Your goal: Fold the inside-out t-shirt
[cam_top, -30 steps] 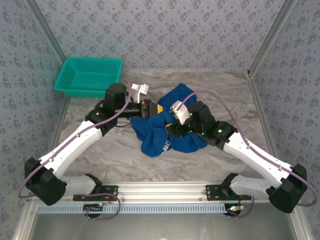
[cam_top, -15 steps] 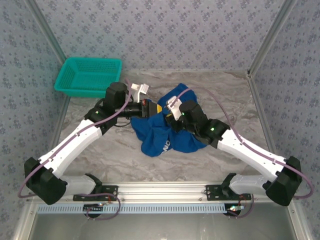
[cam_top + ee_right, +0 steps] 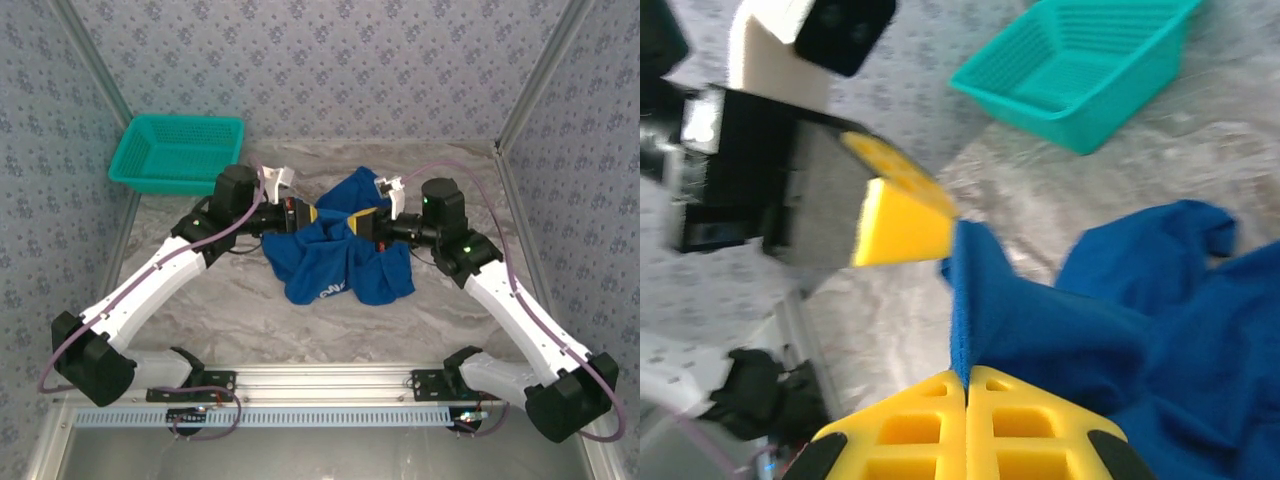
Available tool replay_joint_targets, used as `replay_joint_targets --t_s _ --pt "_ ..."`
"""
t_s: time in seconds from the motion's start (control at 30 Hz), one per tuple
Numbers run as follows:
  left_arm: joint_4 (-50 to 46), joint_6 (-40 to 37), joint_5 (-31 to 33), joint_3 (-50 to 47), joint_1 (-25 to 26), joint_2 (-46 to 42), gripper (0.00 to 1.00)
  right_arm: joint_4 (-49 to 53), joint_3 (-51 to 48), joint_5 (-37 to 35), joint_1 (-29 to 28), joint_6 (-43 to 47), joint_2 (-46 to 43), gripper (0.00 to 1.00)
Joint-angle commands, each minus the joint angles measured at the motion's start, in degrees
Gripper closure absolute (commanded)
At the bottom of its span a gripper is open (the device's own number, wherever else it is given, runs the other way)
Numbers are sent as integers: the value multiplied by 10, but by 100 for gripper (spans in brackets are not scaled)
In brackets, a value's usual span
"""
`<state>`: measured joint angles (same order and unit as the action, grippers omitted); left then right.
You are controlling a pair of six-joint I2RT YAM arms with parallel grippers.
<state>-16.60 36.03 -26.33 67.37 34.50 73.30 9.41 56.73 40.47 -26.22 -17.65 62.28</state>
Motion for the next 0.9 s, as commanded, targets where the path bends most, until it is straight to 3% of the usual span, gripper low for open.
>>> replay_joint_targets --t_s 0.0,0.07,0.13,0.3,0.4,0.5,0.7,0.8,0.87 --pt "-28 -49 116 4 -10 -5 96 -105 -14 153 6 -81 17 100" --pt "-49 -70 166 8 -9 -13 85 -108 -14 150 10 -87 21 100" --pt "-62 -93 201 -2 -8 -28 66 -136 -17 146 17 -113 24 100" --pt "17 -129 150 -109 28 -99 39 -162 -17 125 22 -148 45 100" --pt "56 -149 126 -140 61 -118 34 -155 -11 116 22 -152 56 100" --pt "52 -190 169 -127 90 -103 27 -149 -9 119 21 -147 61 100" --pt "36 -231 164 -74 101 -36 21 -136 -8 116 15 -134 61 100" --pt "27 -236 217 -58 100 -23 21 -115 -6 117 12 -114 59 100" --pt "36 -237 212 -56 97 -20 25 -102 -6 120 11 -101 58 100"
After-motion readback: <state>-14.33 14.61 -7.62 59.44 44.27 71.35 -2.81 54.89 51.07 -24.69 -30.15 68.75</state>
